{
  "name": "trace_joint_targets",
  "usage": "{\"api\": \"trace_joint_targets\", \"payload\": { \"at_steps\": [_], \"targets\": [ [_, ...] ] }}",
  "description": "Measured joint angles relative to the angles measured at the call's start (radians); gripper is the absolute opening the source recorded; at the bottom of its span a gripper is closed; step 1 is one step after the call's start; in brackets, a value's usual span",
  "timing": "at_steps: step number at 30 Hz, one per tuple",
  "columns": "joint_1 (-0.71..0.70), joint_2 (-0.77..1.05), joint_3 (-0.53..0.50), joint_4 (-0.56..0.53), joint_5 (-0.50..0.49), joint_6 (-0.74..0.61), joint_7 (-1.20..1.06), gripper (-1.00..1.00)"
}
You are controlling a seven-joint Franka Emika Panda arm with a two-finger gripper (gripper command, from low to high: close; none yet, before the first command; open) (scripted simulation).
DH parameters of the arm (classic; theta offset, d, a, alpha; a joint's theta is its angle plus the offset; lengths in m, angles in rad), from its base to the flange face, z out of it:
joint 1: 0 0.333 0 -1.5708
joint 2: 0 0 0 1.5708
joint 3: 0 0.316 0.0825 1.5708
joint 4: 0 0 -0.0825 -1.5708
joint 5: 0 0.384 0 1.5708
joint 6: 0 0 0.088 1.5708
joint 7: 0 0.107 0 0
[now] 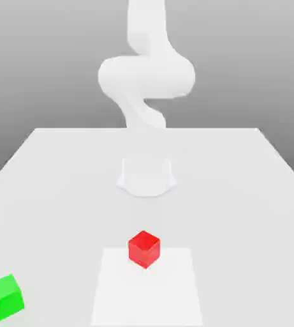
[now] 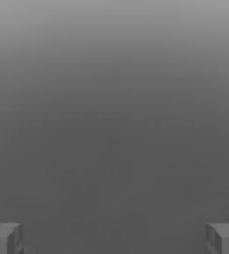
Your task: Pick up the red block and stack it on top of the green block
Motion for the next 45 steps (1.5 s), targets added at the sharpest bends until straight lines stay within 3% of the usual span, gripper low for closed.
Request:
{"api": "trace_joint_targets", "payload": {
  "at_steps": [16,23,24,31,39,45],
  "targets": [
    [-0.123,0.522,0.133,-0.510,0.054,0.406,0.491,0.00],
    [-0.098,0.869,0.064,-0.537,-0.103,0.683,0.679,0.00],
    [-0.076,0.903,0.042,-0.532,-0.107,0.713,0.683,-1.00],
    [-0.068,0.911,0.034,-0.532,-0.112,0.721,0.687,-1.00],
    [-0.068,0.656,0.061,-0.563,0.000,0.497,0.605,-1.00],
    [-0.184,0.731,-0.018,-0.376,-0.025,0.386,0.555,-1.00]
  ]
}}
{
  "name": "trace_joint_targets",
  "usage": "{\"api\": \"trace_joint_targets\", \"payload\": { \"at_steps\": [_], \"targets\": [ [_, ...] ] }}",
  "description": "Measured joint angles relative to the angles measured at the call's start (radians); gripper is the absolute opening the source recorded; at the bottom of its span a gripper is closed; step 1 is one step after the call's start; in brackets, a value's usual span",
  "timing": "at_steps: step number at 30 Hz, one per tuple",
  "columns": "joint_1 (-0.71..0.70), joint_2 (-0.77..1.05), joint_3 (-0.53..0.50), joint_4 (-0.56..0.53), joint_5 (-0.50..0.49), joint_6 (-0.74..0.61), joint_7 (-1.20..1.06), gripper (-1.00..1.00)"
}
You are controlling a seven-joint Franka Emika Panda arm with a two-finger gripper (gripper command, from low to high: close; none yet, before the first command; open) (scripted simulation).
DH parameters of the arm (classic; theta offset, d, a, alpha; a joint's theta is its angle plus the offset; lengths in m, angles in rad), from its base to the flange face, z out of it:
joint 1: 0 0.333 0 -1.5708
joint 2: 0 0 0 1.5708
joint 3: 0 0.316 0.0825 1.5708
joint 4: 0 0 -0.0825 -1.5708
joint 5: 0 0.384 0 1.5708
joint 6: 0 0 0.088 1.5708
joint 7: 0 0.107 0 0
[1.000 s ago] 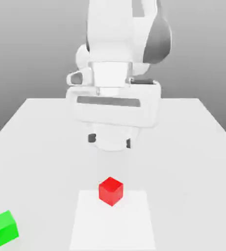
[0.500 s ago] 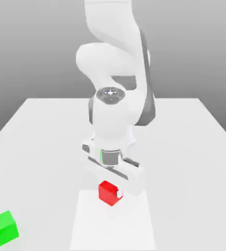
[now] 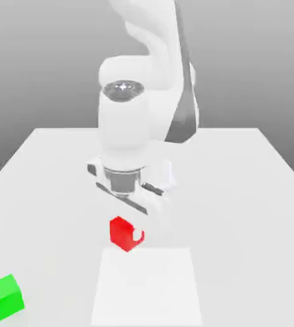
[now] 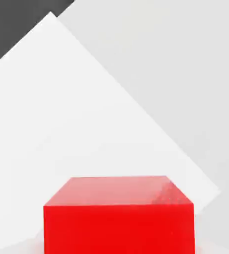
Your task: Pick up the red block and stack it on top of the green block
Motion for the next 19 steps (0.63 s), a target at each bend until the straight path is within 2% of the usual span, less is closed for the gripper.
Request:
{"api": "trace_joint_targets", "payload": {
  "at_steps": [11,15,16,19],
  "targets": [
    [-0.201,0.218,-0.106,0.390,0.055,-0.174,-0.176,-1.00],
    [-0.226,0.351,-0.098,0.423,0.089,-0.075,-0.210,-1.00],
    [-0.229,0.372,-0.095,0.425,0.093,-0.057,-0.213,1.00],
    [-0.229,0.372,-0.095,0.425,0.093,-0.057,-0.213,1.00]
  ]
}}
